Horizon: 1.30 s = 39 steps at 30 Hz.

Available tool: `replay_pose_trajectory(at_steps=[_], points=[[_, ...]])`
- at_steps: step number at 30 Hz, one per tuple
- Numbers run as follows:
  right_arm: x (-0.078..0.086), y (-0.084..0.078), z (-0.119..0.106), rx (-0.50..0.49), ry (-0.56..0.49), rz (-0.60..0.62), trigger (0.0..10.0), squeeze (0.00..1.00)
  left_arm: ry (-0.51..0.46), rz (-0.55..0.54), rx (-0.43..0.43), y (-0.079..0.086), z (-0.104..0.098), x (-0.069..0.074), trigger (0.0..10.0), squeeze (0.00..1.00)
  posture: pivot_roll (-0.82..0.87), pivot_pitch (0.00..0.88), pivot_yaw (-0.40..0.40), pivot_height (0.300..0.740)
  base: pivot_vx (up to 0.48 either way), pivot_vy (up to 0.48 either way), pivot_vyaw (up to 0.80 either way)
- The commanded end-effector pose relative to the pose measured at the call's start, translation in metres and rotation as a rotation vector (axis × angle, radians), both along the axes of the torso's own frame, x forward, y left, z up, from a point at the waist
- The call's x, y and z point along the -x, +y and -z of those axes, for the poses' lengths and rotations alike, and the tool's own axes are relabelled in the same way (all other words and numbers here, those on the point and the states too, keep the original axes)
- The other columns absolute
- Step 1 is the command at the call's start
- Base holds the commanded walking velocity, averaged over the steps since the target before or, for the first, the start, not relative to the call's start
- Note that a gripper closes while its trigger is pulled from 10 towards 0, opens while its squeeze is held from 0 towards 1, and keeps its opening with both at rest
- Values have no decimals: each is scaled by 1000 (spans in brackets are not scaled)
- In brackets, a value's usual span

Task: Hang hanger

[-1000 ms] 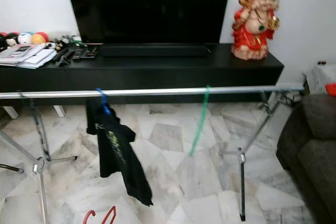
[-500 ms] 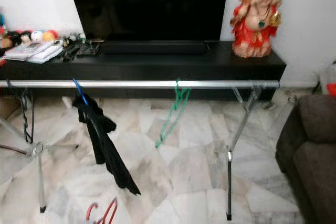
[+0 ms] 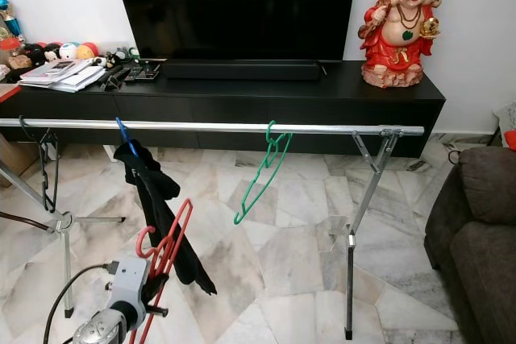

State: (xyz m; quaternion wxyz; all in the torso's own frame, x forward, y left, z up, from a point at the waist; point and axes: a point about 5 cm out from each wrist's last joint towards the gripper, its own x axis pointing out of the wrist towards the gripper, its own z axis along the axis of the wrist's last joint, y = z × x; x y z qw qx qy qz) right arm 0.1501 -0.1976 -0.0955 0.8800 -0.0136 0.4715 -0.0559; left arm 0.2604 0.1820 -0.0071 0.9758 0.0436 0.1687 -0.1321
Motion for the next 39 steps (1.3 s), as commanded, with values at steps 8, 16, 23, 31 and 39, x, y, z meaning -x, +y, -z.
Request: replay_pose_trajectory(at_steps=[8,16,23,31,39], points=[[-1,-1,0,0,2,-15,10000,0,-36,85,24,-11,-7,1,10000,0,0,1,37,740,0,0,0],[-1,0,0,-2,3,-15,10000,0,-38,73,16,-13,-14,-8,10000,0,-5,3,40,740,68,0,0],[-1,0,0,-4,6,-23,10000,0,-26,62,13,-12,-11,-6,10000,0,0,6,37,740,299,0,0],[-1,-1,0,-4,6,-25,10000,0,-25,54,15,-13,-13,-8,10000,0,1,6,35,740,313,0,0],[-1,-1,0,-4,6,-27,10000,0,-29,53,17,-14,-14,-9,10000,0,0,6,33,740,322,0,0]])
